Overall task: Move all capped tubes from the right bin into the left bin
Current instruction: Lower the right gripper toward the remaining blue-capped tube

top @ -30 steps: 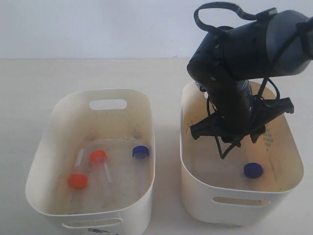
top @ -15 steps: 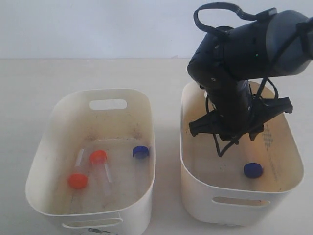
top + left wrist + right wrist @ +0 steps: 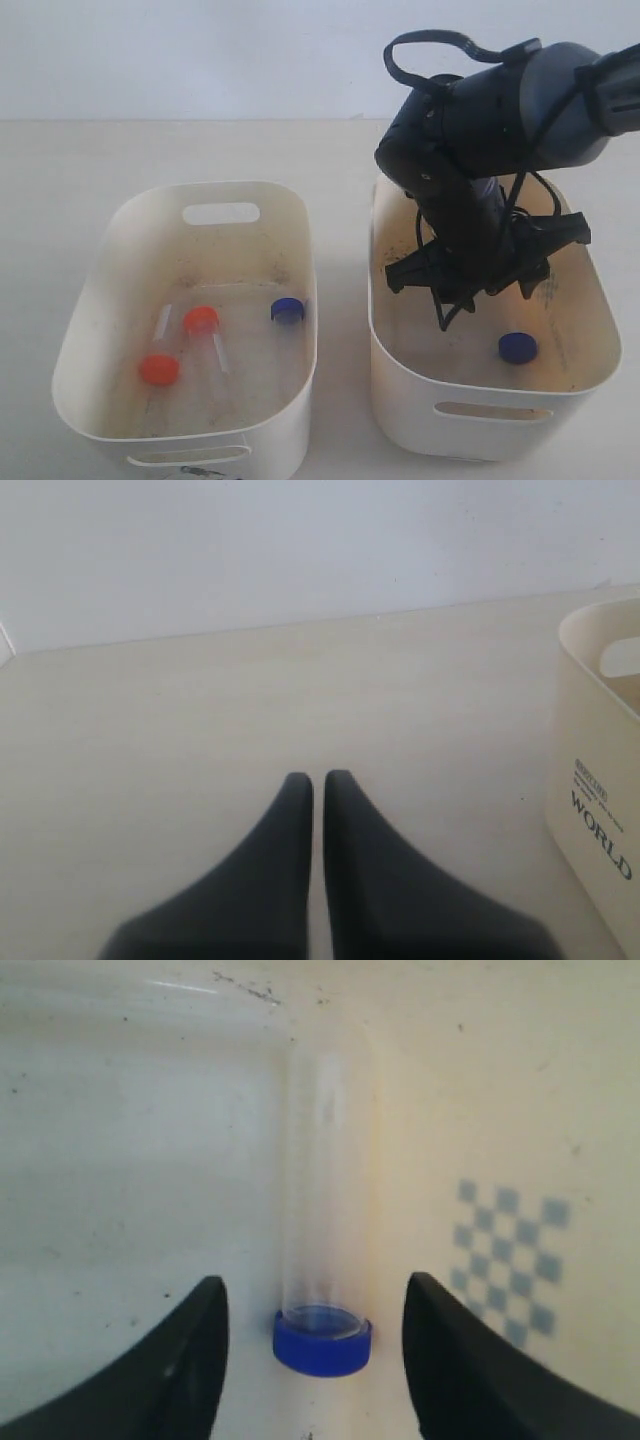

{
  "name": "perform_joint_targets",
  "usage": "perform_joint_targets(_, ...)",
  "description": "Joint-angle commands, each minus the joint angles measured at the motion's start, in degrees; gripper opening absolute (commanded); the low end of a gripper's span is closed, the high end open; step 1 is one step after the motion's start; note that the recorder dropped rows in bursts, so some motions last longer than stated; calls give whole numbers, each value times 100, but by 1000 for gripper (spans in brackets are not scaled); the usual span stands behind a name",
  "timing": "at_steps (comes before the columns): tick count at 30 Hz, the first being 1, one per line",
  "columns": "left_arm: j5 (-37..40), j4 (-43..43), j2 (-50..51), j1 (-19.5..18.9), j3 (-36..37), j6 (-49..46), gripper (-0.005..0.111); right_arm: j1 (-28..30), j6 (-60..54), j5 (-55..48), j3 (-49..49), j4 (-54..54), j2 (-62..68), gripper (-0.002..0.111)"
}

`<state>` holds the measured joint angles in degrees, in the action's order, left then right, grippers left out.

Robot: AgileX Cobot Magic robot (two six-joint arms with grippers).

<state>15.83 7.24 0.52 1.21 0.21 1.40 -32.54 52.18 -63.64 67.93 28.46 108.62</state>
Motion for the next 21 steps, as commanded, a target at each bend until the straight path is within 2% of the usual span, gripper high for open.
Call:
perform_joint_targets(1, -84, -38, -11, -6, -21, 66, 4, -1, 6, -12, 4, 18, -5, 48)
perform_joint_targets(14, -84, -38, -11, -6, -21, 66, 4, -1, 10, 198, 4, 152, 32, 48)
perform_joint_targets(21, -84, -38, -11, -6, -21, 66, 4, -1, -15, -186, 4, 217, 393, 48)
